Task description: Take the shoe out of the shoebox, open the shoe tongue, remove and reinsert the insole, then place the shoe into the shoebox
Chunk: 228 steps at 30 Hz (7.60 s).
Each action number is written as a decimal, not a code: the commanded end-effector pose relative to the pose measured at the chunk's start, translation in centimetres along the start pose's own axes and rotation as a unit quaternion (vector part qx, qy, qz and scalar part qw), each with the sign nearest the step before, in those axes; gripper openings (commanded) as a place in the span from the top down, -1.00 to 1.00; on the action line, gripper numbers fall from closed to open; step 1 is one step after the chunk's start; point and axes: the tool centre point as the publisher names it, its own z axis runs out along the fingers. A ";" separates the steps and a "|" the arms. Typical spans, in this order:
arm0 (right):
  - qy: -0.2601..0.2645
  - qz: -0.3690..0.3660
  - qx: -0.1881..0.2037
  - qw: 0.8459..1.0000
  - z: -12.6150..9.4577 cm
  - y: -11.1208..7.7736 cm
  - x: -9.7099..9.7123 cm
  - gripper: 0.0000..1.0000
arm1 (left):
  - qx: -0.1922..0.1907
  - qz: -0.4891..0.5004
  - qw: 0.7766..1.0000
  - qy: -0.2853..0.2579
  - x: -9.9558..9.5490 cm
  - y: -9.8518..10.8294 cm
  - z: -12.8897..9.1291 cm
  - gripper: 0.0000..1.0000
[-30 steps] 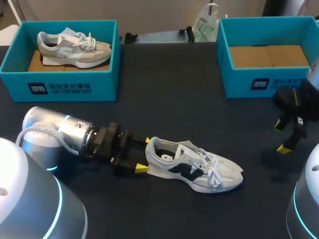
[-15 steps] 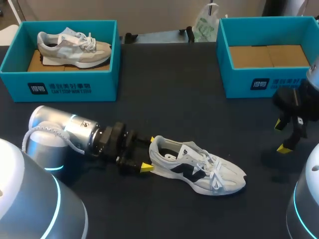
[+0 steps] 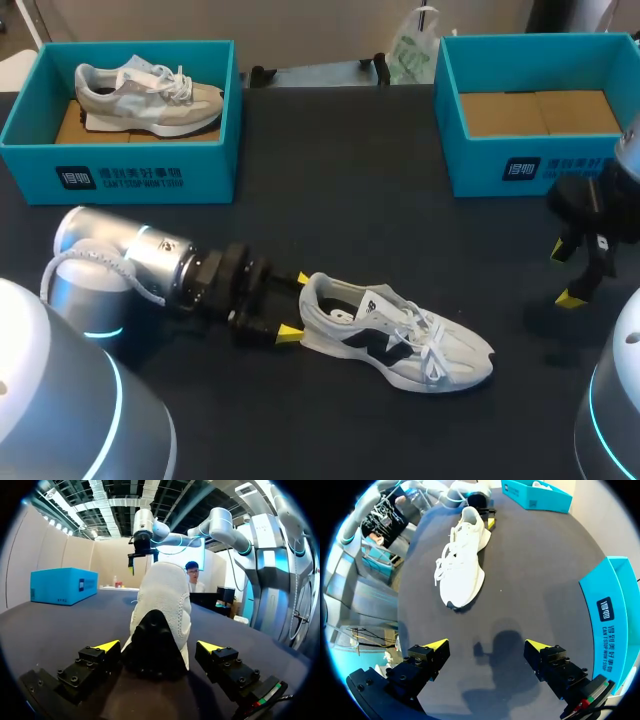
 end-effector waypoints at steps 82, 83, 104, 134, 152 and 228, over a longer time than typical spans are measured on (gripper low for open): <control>-0.001 0.000 0.000 1.000 0.0 0.0 0.1 -1.00 | 0.003 -0.004 0.999 0.053 0.4 -0.2 4.7 -1.00; -0.001 0.000 0.000 1.000 0.0 0.0 0.1 -1.00 | 0.003 -0.004 0.999 0.053 0.4 -0.2 4.8 -1.00; -0.001 0.000 0.000 1.000 0.0 0.0 0.1 -1.00 | 0.014 0.006 1.000 0.014 0.9 -0.1 4.2 1.00; -0.001 0.000 0.000 1.000 0.0 0.0 0.1 -1.00 | 0.044 -0.008 0.994 -0.098 2.1 0.7 -0.4 1.00; -0.031 0.132 0.002 0.991 -2.1 1.7 0.7 -1.00 | 0.044 -0.008 0.994 -0.098 2.1 0.7 -0.4 1.00; -0.201 0.662 0.139 0.709 4.5 27.8 11.4 -1.00 | 0.044 -0.008 0.994 -0.098 2.1 0.7 -0.4 1.00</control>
